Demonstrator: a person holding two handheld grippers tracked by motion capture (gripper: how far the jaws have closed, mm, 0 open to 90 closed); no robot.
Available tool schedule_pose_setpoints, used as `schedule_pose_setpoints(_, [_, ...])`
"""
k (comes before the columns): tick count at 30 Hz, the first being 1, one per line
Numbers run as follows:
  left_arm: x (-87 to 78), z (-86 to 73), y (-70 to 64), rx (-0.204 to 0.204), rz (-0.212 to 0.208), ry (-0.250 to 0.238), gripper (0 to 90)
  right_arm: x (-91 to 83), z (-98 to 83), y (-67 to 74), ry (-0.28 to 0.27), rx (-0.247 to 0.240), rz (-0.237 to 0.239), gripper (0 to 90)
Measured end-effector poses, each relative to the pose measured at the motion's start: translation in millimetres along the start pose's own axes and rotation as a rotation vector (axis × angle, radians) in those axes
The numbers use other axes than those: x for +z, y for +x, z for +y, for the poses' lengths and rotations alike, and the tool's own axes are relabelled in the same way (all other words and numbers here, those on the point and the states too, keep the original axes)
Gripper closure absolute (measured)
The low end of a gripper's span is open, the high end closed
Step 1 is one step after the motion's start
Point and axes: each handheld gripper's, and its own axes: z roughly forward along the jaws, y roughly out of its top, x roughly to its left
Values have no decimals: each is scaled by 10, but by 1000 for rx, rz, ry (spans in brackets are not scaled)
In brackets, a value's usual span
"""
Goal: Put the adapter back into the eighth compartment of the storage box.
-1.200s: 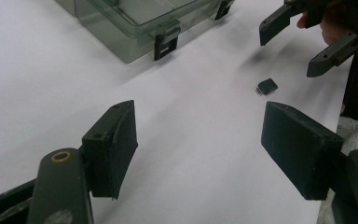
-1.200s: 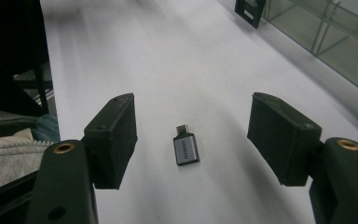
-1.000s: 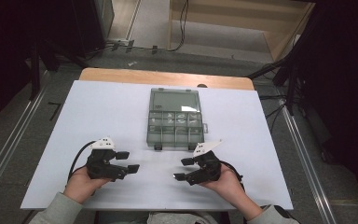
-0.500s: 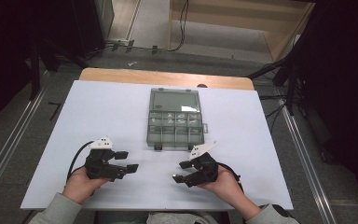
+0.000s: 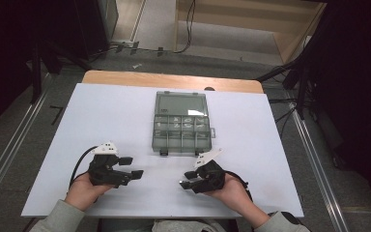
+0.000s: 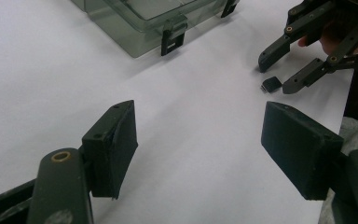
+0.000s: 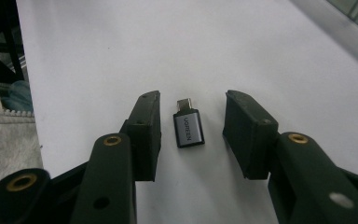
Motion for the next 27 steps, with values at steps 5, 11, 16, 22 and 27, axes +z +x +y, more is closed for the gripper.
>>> schedule_pose_setpoints(5, [-2,0,2,0,1,-2,269,4,1,34,14,-16,-8,634])
schedule_pose_setpoints(11, [-1,0,1,1,0,-2,270,8,2,45,23,-32,-18,732])
schedule_pose_setpoints(16, [-3,-1,4,0,0,-2,269,9,17,35,32,-31,-13,735])
schedule_pose_setpoints(22, [4,0,-2,2,0,1,269,2,31,-12,34,-5,13,735])
schedule_pose_setpoints(27, [10,-1,-3,4,-2,2,270,-39,39,-41,17,9,18,736])
